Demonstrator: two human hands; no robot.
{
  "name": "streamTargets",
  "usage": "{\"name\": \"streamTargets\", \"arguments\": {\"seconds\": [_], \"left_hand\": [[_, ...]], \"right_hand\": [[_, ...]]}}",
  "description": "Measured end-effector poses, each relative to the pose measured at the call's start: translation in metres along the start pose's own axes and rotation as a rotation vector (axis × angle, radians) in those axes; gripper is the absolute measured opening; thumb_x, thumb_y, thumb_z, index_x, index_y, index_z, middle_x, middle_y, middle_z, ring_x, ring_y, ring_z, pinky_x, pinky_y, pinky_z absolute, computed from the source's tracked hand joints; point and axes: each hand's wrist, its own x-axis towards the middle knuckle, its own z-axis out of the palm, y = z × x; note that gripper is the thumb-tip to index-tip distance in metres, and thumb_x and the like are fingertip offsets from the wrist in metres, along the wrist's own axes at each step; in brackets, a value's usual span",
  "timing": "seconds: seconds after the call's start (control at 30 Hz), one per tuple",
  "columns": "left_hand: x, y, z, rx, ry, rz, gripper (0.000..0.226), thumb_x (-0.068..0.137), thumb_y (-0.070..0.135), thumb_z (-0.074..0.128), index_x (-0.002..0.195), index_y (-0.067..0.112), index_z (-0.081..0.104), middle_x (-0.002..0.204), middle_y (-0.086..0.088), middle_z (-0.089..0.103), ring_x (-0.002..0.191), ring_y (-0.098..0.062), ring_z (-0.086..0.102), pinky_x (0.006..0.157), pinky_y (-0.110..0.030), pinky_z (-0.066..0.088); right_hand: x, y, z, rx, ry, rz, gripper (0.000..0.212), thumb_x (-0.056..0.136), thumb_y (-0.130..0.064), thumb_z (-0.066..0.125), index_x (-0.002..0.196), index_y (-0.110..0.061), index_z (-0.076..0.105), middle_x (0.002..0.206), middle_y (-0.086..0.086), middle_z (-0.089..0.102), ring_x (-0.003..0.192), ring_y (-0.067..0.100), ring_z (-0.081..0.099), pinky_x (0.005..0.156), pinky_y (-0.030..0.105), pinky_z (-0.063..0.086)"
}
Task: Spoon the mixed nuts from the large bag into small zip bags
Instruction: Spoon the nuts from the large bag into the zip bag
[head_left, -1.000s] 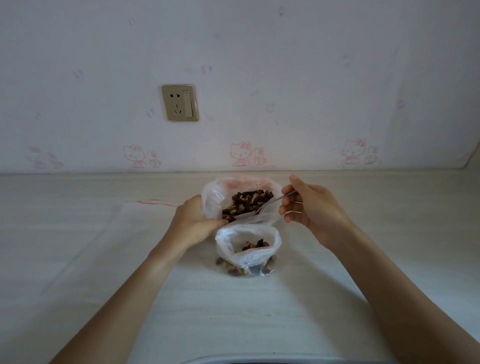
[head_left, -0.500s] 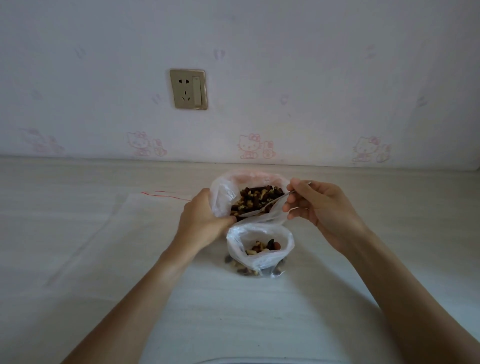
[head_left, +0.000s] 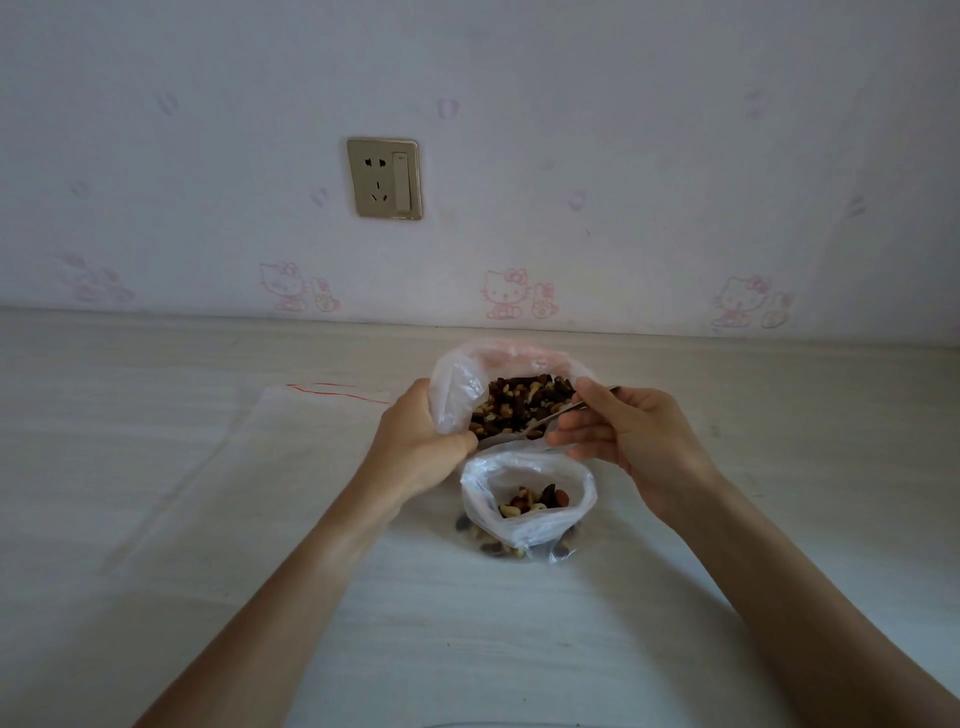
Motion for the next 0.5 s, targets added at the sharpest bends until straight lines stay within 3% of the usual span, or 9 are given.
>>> {"name": "streamTargets", "arguments": {"seconds": [0.17, 0.33, 0.5], "left_hand": [[0.0005, -0.0007, 0.0003, 0.000, -0.008, 0.002, 0.047, 0.079, 0.018, 0.083, 0.119, 0.028, 0.059, 0.110, 0.009, 0.068, 0.101, -0.011, 0.065, 0.090, -0.039, 0.058], [-0.0012, -0.0004, 0.0007, -0.028, -0.016, 0.025, 0.046, 0.077, 0.029, 0.087, 0.114, 0.033, 0.060, 0.107, 0.013, 0.069, 0.098, -0.008, 0.065, 0.085, -0.033, 0.057], [-0.0020, -0.0016, 0.0005, -0.023, -0.017, 0.025, 0.044, 0.080, 0.020, 0.081, 0.117, 0.032, 0.060, 0.109, 0.011, 0.069, 0.099, -0.009, 0.066, 0.084, -0.033, 0.058]], "right_hand": [[0.0004, 0.0017, 0.0048, -0.057, 0.073, -0.095, 0.034, 0.102, -0.022, 0.064, 0.092, 0.009, 0.073, 0.081, 0.024, 0.076, 0.070, 0.032, 0.077, 0.053, 0.028, 0.059], [0.0012, 0.0009, 0.0086, -0.108, 0.137, -0.237, 0.027, 0.102, -0.023, 0.063, 0.093, 0.001, 0.072, 0.078, 0.021, 0.075, 0.069, 0.034, 0.076, 0.051, 0.033, 0.057], [0.0009, -0.0007, 0.0059, -0.074, 0.103, -0.207, 0.028, 0.103, -0.024, 0.062, 0.091, -0.001, 0.071, 0.079, 0.024, 0.074, 0.068, 0.035, 0.074, 0.050, 0.033, 0.056]]}}
